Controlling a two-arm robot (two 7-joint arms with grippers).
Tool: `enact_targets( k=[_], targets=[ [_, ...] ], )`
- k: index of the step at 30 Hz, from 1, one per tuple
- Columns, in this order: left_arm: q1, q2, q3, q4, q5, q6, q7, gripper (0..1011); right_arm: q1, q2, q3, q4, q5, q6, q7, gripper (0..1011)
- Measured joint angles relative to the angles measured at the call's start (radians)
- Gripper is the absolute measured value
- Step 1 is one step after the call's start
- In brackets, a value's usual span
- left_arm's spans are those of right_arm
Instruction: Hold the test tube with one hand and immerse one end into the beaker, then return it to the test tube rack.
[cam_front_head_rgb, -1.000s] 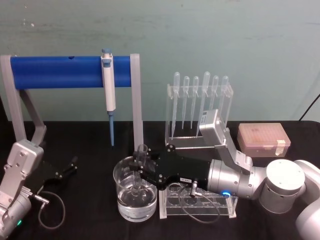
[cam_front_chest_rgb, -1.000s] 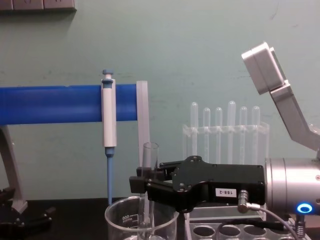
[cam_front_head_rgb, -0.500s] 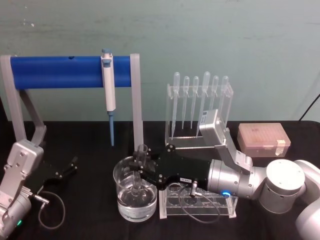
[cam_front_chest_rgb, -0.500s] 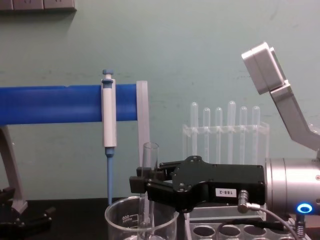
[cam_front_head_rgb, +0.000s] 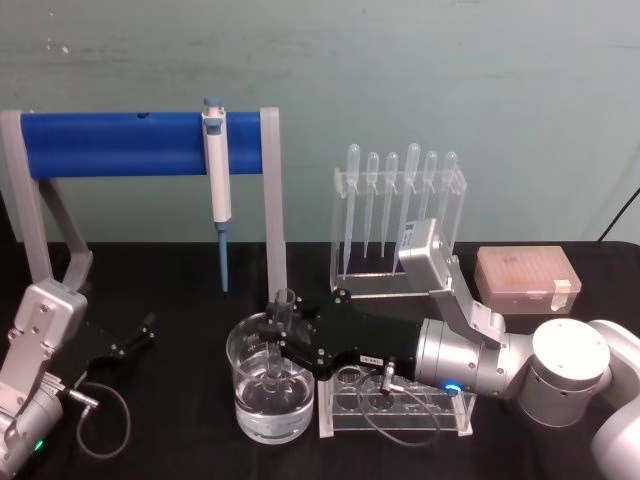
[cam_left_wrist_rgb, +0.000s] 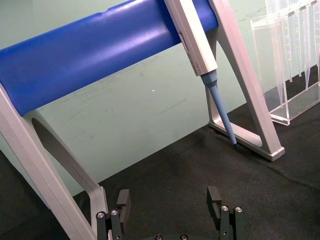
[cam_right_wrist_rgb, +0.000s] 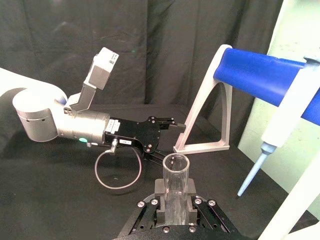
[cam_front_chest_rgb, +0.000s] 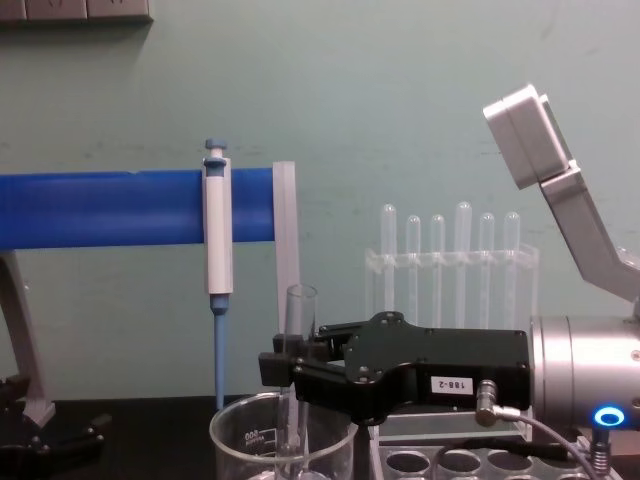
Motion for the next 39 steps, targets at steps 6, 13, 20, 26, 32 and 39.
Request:
enact_targets(
  k=[6,13,20,26,32,39],
  targets=[
    [0.000,0.000,0.000,0.000,0.000,0.000,0.000,1000,0.000,0.000,0.000,0.000,0.000,0.000,0.000,225],
    [0.000,0.000,0.000,0.000,0.000,0.000,0.000,1000,0.000,0.000,0.000,0.000,0.000,0.000,0.000,225],
    [0.000,0.000,0.000,0.000,0.000,0.000,0.000,1000,0.000,0.000,0.000,0.000,0.000,0.000,0.000,225],
    [0.000,0.000,0.000,0.000,0.000,0.000,0.000,1000,0.000,0.000,0.000,0.000,0.000,0.000,0.000,225],
    [0.000,0.000,0.000,0.000,0.000,0.000,0.000,1000,0.000,0.000,0.000,0.000,0.000,0.000,0.000,225],
    [0.000,0.000,0.000,0.000,0.000,0.000,0.000,1000,0.000,0.000,0.000,0.000,0.000,0.000,0.000,225]
  ],
)
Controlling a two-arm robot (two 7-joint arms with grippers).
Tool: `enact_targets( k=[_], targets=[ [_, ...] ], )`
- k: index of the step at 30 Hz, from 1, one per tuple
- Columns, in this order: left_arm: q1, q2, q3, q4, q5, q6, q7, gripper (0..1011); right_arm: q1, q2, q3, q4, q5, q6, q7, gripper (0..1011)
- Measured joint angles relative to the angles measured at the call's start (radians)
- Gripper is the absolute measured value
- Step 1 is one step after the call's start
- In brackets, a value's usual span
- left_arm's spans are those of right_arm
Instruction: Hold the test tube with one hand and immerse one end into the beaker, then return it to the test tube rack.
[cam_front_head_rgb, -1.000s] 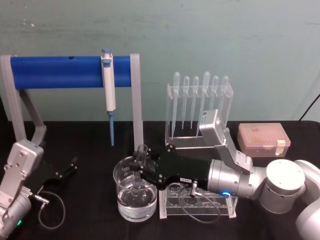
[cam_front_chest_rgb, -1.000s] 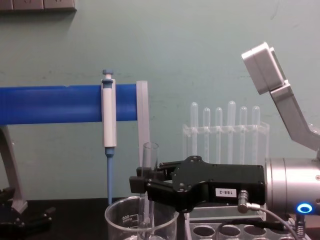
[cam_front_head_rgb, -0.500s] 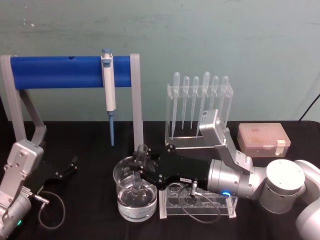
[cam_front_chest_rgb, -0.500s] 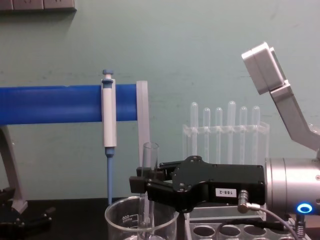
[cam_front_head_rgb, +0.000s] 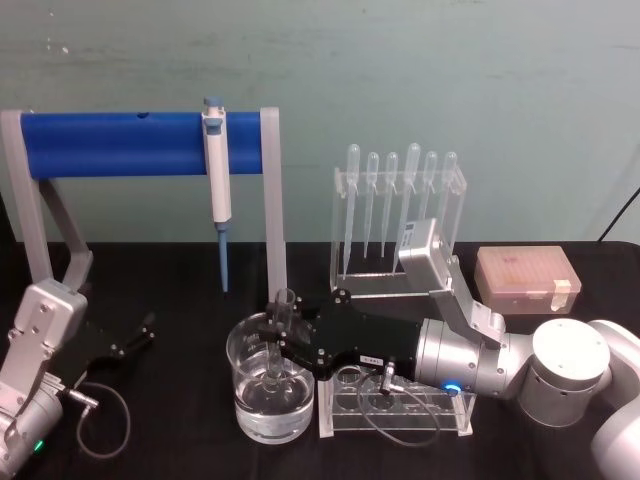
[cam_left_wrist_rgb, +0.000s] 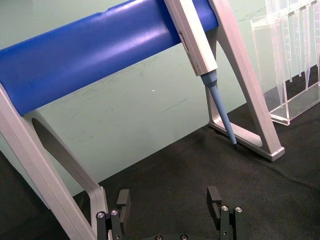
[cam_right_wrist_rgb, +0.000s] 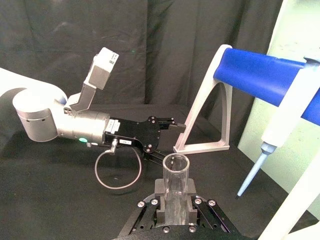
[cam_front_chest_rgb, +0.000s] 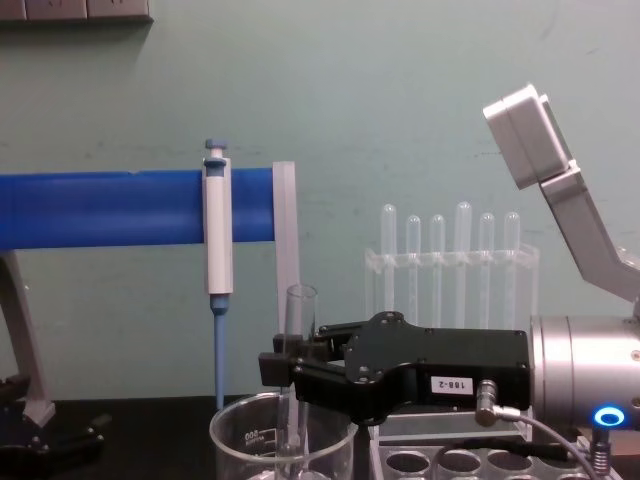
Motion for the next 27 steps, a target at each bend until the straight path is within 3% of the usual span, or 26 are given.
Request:
enact_targets(
  k=[14,27],
  targets=[
    [0.000,0.000,0.000,0.000,0.000,0.000,0.000,1000,0.009,0.007,0.000,-0.015,-0.004,0.018,0.003,225],
    [0.000,0.000,0.000,0.000,0.000,0.000,0.000,1000,0.031,0.041,0.003,-0.125,0.026,0.104,0.011,225]
  ],
)
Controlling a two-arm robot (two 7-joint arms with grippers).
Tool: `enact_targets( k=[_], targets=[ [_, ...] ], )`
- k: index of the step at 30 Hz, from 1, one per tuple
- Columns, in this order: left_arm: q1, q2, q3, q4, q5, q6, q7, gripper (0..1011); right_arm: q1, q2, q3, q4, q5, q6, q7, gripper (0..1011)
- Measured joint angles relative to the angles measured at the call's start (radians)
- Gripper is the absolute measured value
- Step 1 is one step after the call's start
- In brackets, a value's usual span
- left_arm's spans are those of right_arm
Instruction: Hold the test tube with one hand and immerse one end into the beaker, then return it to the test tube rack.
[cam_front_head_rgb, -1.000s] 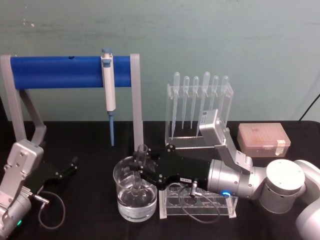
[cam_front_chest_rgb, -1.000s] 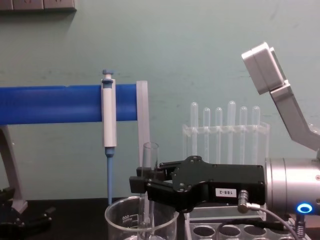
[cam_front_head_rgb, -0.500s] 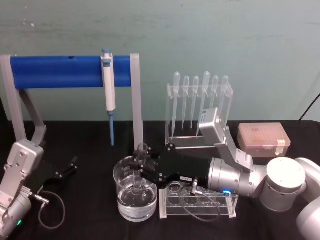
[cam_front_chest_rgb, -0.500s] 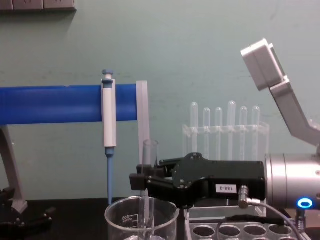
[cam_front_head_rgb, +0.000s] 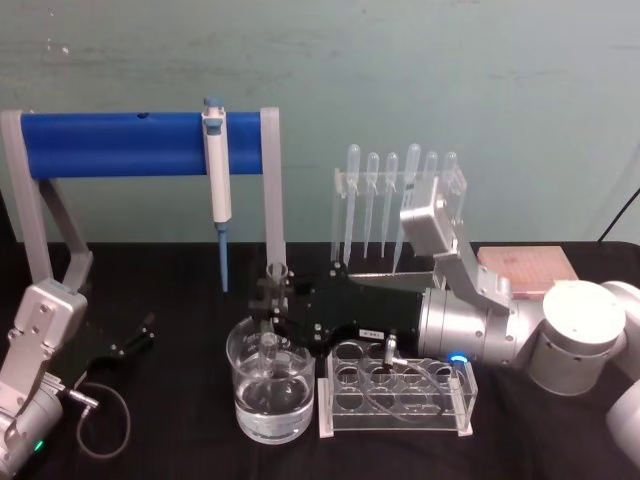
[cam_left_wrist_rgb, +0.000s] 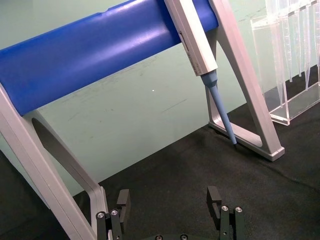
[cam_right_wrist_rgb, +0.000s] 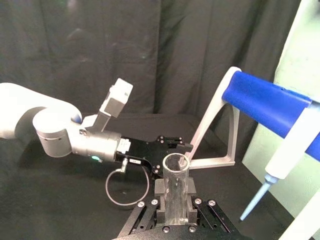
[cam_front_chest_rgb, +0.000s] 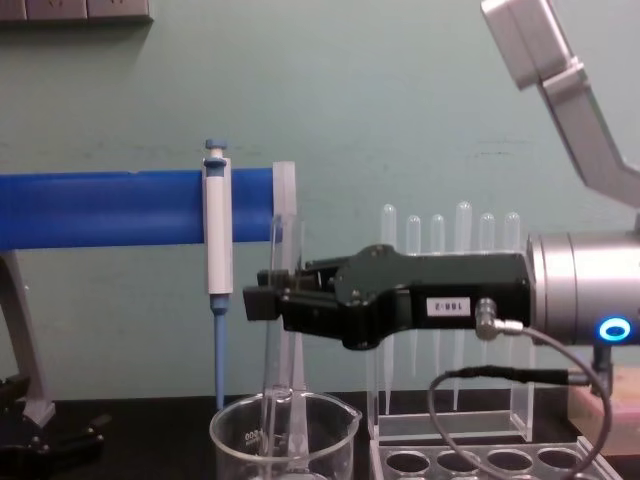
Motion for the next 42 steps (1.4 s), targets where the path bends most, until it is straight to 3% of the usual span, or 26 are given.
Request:
enact_targets(
  k=[7,26,34,42],
  targets=[
    [0.000,0.000,0.000,0.000,0.000,0.000,0.000,1000,0.010,0.027,0.000,-0.055,0.016,0.055,-0.021,225],
    [0.000,0.000,0.000,0.000,0.000,0.000,0.000,1000,0.032,0.104,0.019,-0.175,0.061,0.130,-0.053,225],
    [0.000,0.000,0.000,0.000,0.000,0.000,0.000,1000,0.019,0.166,0.047,-0.260,0.094,0.159,-0.076,225],
    [0.000,0.000,0.000,0.000,0.000,0.000,0.000,1000,-0.046,0.247,0.083,-0.357,0.125,0.176,-0.112,225]
  ],
)
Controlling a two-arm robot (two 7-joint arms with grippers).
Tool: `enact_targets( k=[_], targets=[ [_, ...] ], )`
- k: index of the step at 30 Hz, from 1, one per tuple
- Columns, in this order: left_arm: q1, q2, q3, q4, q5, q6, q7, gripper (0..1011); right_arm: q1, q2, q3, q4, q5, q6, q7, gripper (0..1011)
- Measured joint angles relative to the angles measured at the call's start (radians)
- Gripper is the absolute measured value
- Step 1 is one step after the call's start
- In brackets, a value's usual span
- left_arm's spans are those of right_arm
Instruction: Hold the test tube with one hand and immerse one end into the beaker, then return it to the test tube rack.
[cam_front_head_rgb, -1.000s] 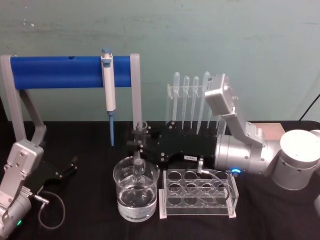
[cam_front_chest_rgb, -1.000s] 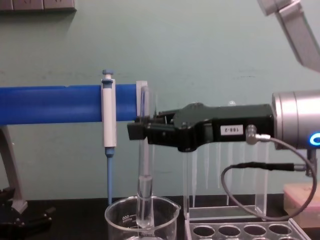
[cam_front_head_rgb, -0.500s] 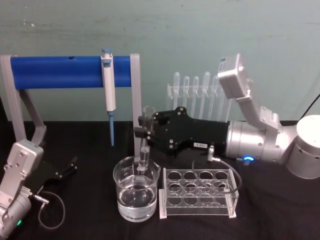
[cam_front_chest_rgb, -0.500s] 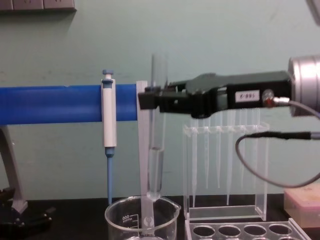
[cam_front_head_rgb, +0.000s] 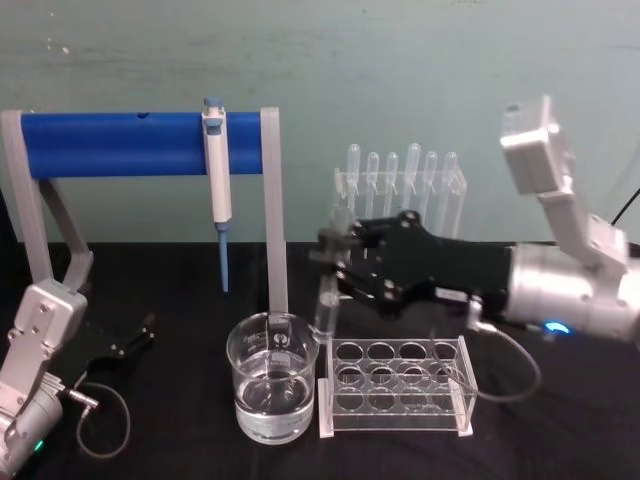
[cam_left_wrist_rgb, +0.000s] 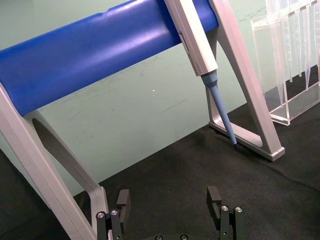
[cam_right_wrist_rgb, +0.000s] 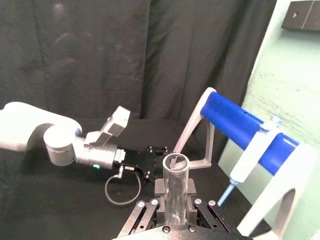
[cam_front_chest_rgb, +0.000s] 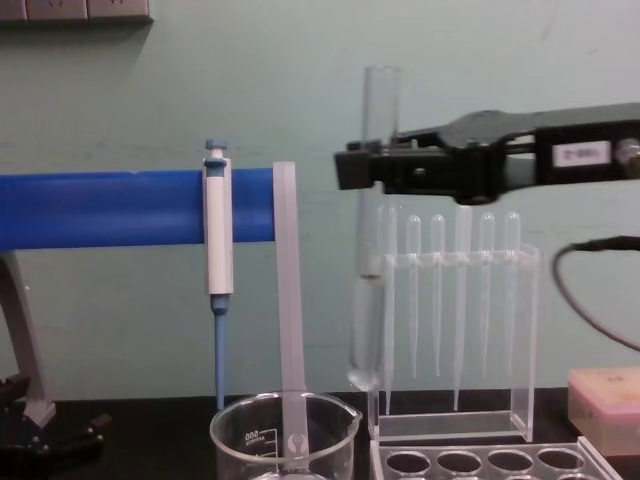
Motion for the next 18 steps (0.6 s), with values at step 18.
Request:
enact_targets(
  k=[18],
  targets=[
    [0.000,0.000,0.000,0.000,0.000,0.000,0.000,1000,-0.275,0.161,0.145,-0.123,0.019,-0.122,-0.084,225]
  ],
)
